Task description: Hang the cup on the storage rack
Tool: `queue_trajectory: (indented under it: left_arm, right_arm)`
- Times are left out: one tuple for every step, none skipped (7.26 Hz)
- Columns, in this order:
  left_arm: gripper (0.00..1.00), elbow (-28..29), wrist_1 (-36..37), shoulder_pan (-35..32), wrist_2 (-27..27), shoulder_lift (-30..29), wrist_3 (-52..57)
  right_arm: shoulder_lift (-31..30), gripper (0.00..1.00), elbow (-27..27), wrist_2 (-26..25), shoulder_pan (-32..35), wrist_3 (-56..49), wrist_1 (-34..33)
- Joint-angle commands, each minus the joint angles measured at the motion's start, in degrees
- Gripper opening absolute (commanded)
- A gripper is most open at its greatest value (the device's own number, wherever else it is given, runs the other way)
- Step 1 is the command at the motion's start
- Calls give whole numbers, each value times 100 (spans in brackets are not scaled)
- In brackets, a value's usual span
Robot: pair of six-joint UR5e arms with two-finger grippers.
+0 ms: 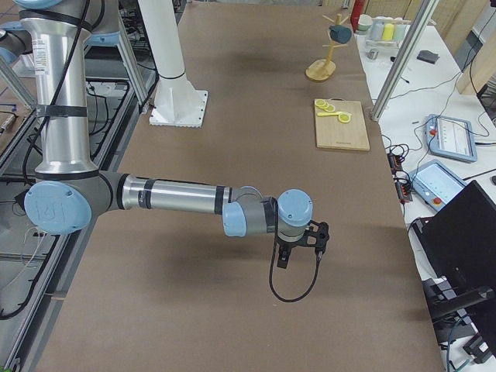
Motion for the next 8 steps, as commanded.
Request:
queue_trajectory:
  left_arm:
    - [98, -2, -25, 10, 22, 21, -31]
    - [98, -19, -25, 10, 30, 21, -31]
    - [98, -11, -25, 10, 30, 21, -31]
    - [98, -11, -25, 10, 39, 21, -31]
    - [98, -11, -25, 10, 39, 21, -31]
    - [98, -11, -25, 10, 39, 21, -31]
    - [98, -11, -25, 10, 39, 30, -31]
    - [98, -2, -25, 10, 30, 21, -31]
  right_arm:
    - [-4, 100, 29, -36, 0, -16, 16]
    - [5, 100, 47, -45, 0, -16, 24]
    - [5, 100, 47, -193, 0, -59, 16]
    - [40, 100, 91, -377, 0, -68, -28]
    - [92, 100, 143, -423, -8, -60, -72]
    - [93, 100, 213, -449, -87, -60, -116]
    - [93, 100, 475, -484, -114, -60, -543]
    - [75, 100, 695, -581, -105, -86, -808]
